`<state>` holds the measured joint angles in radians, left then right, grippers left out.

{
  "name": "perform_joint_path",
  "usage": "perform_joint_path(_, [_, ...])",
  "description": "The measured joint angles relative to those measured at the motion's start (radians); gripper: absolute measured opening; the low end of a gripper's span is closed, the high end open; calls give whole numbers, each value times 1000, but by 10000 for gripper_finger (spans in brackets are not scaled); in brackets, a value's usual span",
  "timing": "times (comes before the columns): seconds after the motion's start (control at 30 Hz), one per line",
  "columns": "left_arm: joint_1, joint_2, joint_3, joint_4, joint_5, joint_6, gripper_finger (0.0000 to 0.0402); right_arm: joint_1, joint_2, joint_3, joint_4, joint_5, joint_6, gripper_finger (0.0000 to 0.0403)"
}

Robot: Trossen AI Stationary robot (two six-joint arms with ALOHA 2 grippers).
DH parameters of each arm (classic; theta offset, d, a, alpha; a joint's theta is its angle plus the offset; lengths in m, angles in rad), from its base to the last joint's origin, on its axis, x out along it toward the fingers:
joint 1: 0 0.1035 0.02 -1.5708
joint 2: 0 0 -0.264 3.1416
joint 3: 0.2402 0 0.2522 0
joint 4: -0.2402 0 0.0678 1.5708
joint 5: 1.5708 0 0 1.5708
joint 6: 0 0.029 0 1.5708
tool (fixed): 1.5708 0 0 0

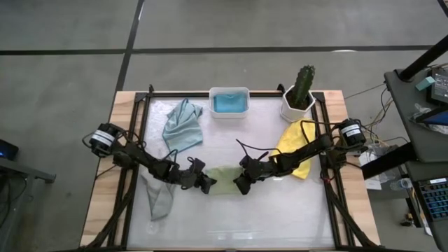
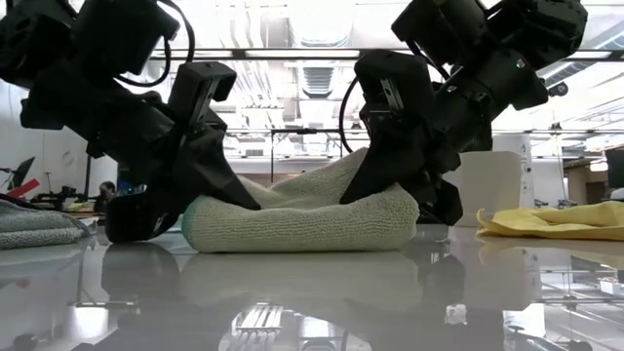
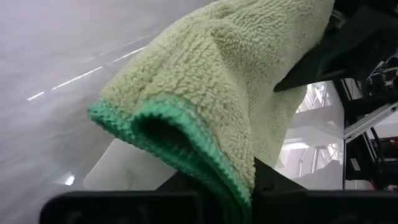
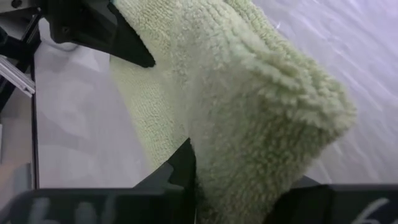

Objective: Fold microfiber towels
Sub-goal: Put the green cloth into the bin

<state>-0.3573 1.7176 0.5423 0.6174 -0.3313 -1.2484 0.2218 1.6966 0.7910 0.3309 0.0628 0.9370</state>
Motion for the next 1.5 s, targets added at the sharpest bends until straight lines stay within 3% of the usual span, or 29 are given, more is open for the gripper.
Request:
perform_joint_path(0.17, [8,-33,0,-1,0,42,18,-2,-22,0,-10,0,-30,72])
perform_joint_path(0.37, [64,-147,-1,-19,0,198,18,-41,-78,25,-29,-1,-104,72])
perform_joint_path(0.6, [190,-335,0,-148,35,388,17,-142,-166,110,-175,-1,-267,72])
perform_joint_path(0.9, [425,-501,10,-166,111,653,17,-318,-189,306,-395,0,-502,72])
perform_joint_path(1.2, [685,-459,109,-163,284,832,17,-502,-189,497,-614,-3,-682,72])
perform_joint_path(1.5, [929,-242,290,-247,493,874,17,-710,-170,513,-619,-82,-714,72])
